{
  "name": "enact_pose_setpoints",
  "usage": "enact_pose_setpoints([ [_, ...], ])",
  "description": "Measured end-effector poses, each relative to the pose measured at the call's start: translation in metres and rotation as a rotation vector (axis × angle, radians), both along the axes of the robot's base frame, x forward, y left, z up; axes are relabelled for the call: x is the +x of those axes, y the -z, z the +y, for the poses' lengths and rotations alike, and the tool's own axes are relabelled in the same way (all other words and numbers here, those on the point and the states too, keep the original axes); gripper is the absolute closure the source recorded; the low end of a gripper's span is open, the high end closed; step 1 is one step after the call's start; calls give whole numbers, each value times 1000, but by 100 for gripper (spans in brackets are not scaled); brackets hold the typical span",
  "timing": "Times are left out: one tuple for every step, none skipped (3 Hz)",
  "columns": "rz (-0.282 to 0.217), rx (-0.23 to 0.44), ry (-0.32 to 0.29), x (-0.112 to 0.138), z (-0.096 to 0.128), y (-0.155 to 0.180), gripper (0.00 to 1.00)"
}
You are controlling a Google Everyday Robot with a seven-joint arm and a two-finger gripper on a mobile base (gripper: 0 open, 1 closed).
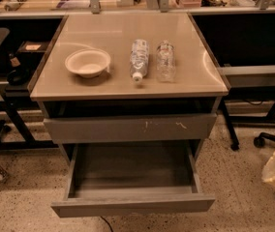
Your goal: Close middle drawer
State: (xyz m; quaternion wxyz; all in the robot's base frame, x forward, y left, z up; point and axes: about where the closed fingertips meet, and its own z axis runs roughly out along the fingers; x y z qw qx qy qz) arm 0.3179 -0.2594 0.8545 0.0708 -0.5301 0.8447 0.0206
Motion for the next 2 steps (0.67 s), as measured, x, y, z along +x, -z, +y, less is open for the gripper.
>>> enact_pose_setpoints([
  [0, 0, 0, 0, 0, 0, 100],
  [53, 9, 20, -19, 2, 27, 100],
])
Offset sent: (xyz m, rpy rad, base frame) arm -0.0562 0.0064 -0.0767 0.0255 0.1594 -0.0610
